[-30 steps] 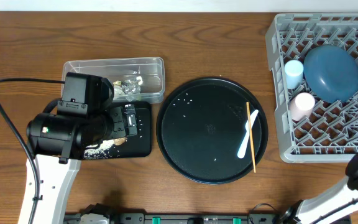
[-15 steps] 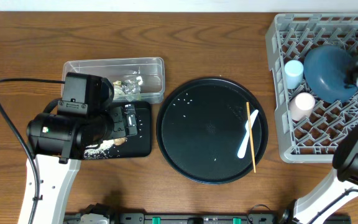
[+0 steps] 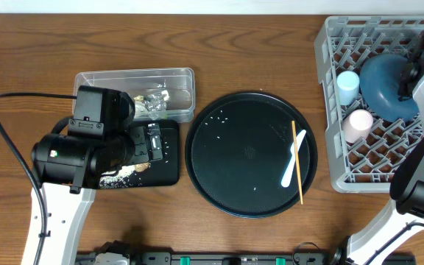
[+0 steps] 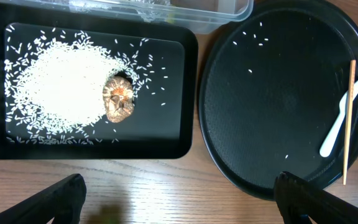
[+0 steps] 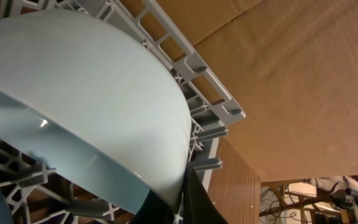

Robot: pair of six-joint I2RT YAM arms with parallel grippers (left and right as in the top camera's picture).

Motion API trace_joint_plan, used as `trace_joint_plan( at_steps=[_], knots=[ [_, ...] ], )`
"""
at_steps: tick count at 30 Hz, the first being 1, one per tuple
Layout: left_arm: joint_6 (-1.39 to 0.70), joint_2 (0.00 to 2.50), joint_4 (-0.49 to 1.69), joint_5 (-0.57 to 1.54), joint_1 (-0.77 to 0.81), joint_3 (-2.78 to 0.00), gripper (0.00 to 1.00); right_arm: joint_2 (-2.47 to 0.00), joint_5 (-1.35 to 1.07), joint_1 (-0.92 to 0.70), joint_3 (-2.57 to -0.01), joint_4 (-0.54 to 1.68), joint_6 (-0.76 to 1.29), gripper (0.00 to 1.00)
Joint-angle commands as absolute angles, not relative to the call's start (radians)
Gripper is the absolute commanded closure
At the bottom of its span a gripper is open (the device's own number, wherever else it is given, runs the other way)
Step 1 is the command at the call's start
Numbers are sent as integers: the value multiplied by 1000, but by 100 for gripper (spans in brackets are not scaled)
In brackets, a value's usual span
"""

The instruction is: Sort waste into correct bins and load items into the dishwasher rack

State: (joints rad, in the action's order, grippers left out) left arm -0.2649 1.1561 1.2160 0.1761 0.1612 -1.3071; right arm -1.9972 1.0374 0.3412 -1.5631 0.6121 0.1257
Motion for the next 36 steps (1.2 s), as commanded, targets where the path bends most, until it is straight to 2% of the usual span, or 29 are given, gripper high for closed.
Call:
trace_joint_plan(
  at_steps=[1, 6, 19, 36],
  knots=[
    [-263, 1156, 1219, 163, 163, -1312, 2, -2004, 1070, 343, -1575, 598, 109, 99],
    [-263, 1156, 1219, 163, 163, -1312, 2, -2002, 1180, 398, -1594, 539, -17, 99],
    [-263, 1156, 1219, 163, 163, -1312, 2, -1996, 1333, 563, -1604, 533, -23, 99],
    [-263, 1156, 1219, 163, 163, -1312, 2, -1998, 1228, 669, -1602, 516, -16, 99]
  ],
)
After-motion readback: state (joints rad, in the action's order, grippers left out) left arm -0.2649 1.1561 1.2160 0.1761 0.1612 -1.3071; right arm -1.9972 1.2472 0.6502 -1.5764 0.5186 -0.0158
